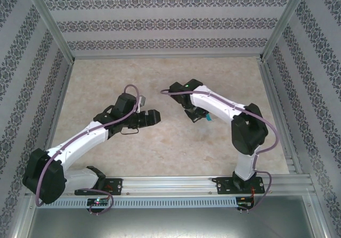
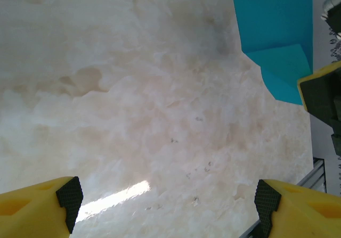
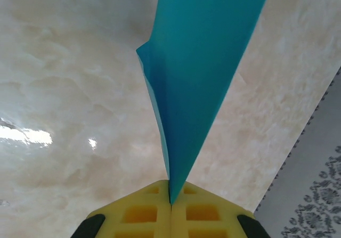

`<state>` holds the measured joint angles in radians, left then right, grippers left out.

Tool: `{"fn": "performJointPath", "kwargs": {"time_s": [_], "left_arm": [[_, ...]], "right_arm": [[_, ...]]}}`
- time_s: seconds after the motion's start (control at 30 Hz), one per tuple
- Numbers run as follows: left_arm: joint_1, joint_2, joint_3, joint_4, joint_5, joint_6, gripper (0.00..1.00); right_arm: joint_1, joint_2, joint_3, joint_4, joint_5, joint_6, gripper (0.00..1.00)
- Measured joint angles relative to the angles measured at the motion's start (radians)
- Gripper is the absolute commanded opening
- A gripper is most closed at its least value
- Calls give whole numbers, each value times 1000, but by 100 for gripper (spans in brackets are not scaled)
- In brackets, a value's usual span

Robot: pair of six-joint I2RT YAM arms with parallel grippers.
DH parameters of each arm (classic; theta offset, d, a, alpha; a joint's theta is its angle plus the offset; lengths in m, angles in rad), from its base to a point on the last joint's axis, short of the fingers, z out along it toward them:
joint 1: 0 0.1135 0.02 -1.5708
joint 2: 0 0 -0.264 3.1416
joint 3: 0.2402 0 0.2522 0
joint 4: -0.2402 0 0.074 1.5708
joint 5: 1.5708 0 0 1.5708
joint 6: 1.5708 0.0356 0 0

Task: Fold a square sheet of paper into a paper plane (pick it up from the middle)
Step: Turn over the paper at the center of the table.

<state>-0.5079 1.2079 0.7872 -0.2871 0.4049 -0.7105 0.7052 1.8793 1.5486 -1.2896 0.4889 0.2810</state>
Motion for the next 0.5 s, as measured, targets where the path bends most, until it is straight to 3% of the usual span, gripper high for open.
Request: {"fn": "performJointPath", "kwargs": {"time_s": [0.27,0.5], "left_arm": [[15,-75,-66,-19,1,0,87],[24,-124,-84,-43,3,0,87]], "right_arm": [[111,182,140,-11,19,13,12],[150,241,192,0,-35,29,26]]}}
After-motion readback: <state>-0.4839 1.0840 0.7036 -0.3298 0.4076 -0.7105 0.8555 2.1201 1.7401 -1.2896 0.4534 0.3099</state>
